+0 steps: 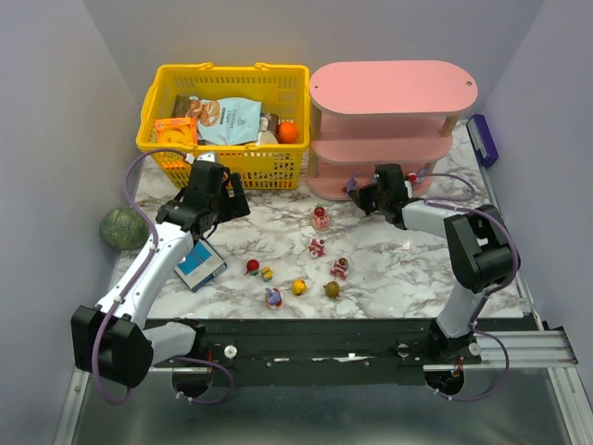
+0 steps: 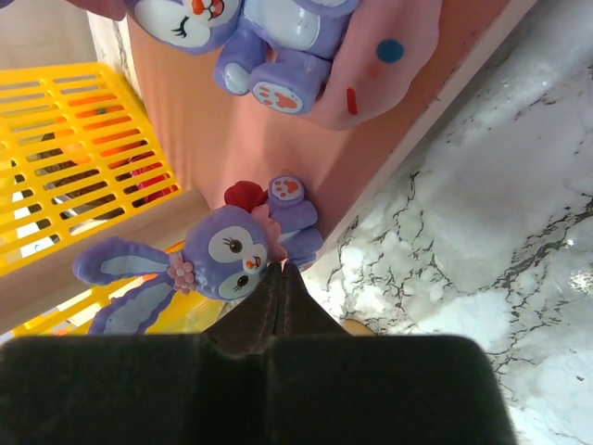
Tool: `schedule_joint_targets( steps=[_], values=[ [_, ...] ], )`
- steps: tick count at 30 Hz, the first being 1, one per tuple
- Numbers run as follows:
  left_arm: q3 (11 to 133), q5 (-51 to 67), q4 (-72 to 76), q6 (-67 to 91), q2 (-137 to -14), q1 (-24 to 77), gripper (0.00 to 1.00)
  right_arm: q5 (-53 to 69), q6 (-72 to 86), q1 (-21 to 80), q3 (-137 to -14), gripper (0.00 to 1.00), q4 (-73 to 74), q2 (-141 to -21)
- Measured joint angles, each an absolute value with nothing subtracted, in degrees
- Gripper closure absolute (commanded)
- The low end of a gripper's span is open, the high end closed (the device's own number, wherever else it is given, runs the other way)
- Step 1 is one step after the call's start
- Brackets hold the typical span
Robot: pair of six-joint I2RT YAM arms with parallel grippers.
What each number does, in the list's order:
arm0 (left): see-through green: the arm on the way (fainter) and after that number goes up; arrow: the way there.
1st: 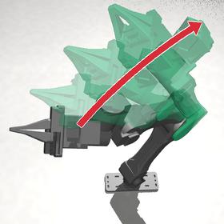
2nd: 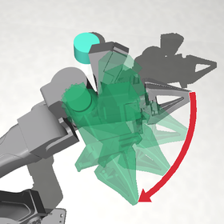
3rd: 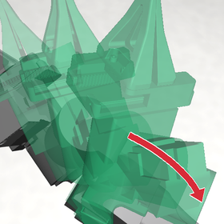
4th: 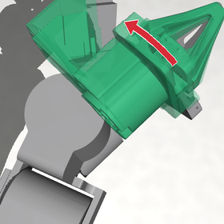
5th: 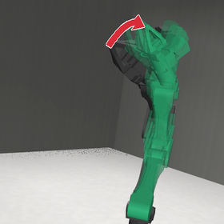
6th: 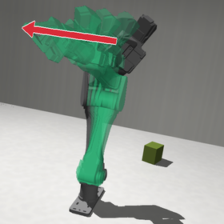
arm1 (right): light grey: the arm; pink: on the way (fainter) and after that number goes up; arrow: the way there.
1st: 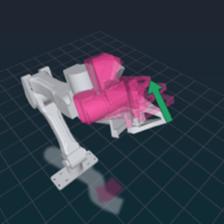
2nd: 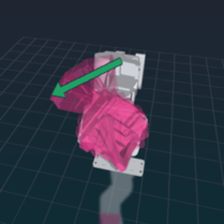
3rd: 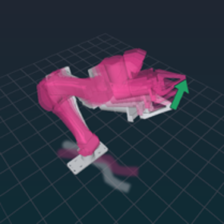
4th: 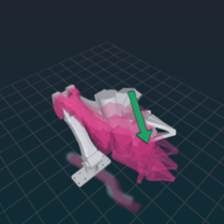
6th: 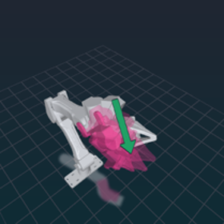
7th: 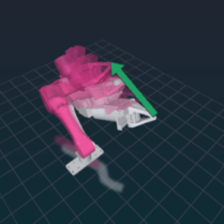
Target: Place and organize the plastic toys onto the shelf
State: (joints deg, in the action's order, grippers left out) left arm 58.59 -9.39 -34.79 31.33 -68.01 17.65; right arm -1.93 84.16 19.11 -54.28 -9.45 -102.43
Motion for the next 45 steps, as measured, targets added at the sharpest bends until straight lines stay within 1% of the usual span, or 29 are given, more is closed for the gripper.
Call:
schedule_joint_targets(
  steps=[31, 35, 41, 44, 45],
  values=[
    [58.6, -9.4, -34.8, 31.3, -68.1, 17.6, 0.01, 2.3, 86.1, 19.1, -56.9, 0.99, -12.2, -107.2],
    [58.6, -9.4, -34.8, 31.3, -68.1, 17.6, 0.01, 2.5, 86.0, 19.4, -54.5, 0.99, -13.3, -105.1],
    [58.6, -9.3, -34.9, 31.3, -67.4, 17.6, 0.01, 2.7, 85.9, 19.4, -50.4, 0.99, -14.0, -98.0],
    [58.6, -8.7, -35.5, 31.4, -66.1, 17.6, 0.01, 2.7, 85.7, 19.4, -47.3, 0.92, -13.8, -92.9],
    [58.6, -8.4, -35.7, 31.4, -65.7, 17.6, 0.01, 2.7, 85.4, 19.4, -46.4, 0.85, -13.3, -91.1]
  ],
)
